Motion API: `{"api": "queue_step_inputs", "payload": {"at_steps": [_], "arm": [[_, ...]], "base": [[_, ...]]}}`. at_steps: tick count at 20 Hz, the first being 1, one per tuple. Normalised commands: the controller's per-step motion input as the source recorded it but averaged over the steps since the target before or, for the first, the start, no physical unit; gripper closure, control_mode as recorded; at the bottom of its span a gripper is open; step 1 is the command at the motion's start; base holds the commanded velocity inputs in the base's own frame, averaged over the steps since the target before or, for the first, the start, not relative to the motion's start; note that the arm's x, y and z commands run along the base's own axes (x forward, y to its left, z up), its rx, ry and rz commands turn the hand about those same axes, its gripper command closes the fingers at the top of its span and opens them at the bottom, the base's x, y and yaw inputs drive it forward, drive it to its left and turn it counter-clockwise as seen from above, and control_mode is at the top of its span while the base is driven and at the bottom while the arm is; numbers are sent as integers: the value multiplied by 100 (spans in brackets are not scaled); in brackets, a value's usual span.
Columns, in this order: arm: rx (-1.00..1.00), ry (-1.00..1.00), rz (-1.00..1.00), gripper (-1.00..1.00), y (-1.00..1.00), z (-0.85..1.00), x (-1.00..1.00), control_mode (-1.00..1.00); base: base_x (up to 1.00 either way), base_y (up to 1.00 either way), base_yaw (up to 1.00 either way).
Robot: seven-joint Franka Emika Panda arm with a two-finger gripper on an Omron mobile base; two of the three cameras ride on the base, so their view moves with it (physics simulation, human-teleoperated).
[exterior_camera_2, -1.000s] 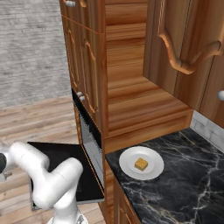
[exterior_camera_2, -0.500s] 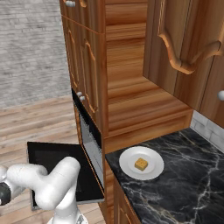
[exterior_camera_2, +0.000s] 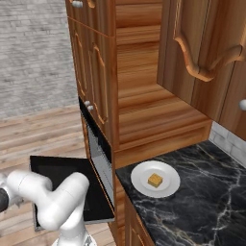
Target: Take the baked cake out of the oven and place it on the plate for cooling. Then close the oven door.
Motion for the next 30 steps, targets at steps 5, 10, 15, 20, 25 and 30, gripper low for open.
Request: {"api": "queue_step_inputs", "payload": {"at_steps": [5,10,15,20,25,30], "arm": [[-9,-3,-10,-100,0,-38,0,-100],[-10,-4,-8,-100,3,-34,0,-100],[-9,-3,-6,-100,11,-35,0,-100],[-11,-2,-3,-100,15,-40,1,-100],[-5,0,0,-100,13,-44,8,-100],[0,0,0,-100,9,-46,23,-100]], "base": [[0,0,0],[0,0,0],[0,0,0],[0,0,0],[0,0,0],[0,0,0]]}}
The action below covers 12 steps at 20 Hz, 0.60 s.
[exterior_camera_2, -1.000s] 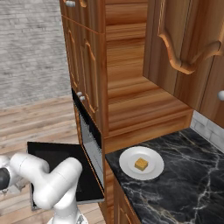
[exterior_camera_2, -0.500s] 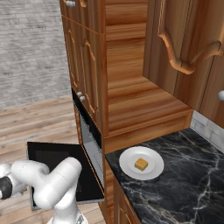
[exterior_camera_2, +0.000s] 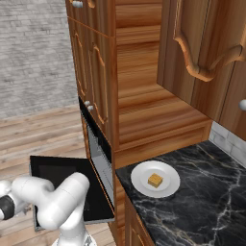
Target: Take the baked cake out of the oven and place it on the plate for cooling. Then close the oven door.
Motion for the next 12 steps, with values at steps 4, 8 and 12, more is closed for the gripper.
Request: {"api": "queue_step_inputs", "payload": {"at_steps": [4,8,12], "arm": [[0,0,0,-100,2,-46,25,-100],[-3,-2,0,-100,4,-38,13,-100],[-9,-5,0,-100,3,-38,5,-100]], "base": [[0,0,0],[0,0,0],[0,0,0]]}}
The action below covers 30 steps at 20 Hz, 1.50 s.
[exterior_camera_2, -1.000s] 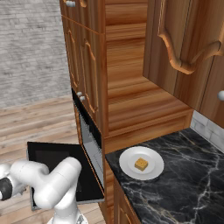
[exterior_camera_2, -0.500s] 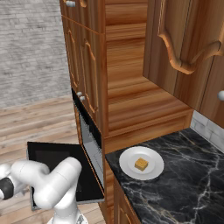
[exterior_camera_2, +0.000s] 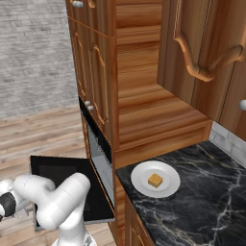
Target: Take the baked cake out of the oven and place it on the plate for cooling. Then close the oven door.
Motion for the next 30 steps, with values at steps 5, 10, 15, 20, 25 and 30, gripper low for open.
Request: {"api": "queue_step_inputs", "payload": {"at_steps": [5,10,15,20,25,30], "arm": [[-17,-10,0,-100,0,-34,6,-100],[-22,-10,-2,-100,0,-38,12,-100],[-15,-1,-1,-100,0,-51,26,-100],[-8,0,0,-100,0,-66,34,-100],[-5,0,0,-100,0,-66,25,-100],[-8,-3,0,-100,0,-60,23,-100]], "base": [[0,0,0],[0,0,0],[0,0,0],[0,0,0],[0,0,0],[0,0,0]]}}
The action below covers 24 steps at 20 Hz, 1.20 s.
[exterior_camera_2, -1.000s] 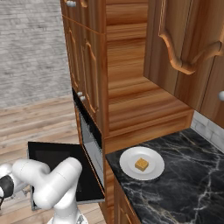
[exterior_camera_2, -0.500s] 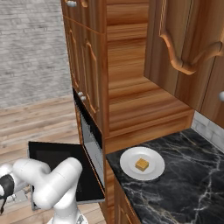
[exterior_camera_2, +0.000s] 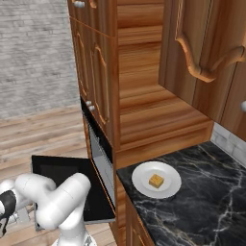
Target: Take the baked cake out of the oven and place it on the plate for cooling. Then close the oven door.
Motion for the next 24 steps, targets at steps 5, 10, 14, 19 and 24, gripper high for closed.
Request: {"api": "queue_step_inputs", "payload": {"at_steps": [5,10,14,19,24], "arm": [[-12,-11,0,-100,0,-49,31,-100],[-15,-20,-5,-100,-6,-19,31,-100],[-21,-24,-10,-100,-24,-6,28,-100],[-17,-13,-10,-100,-37,-14,42,-100],[-8,-3,-7,-100,-37,-33,39,-100]], "base": [[0,0,0],[0,0,0],[0,0,0],[0,0,0],[0,0,0]]}}
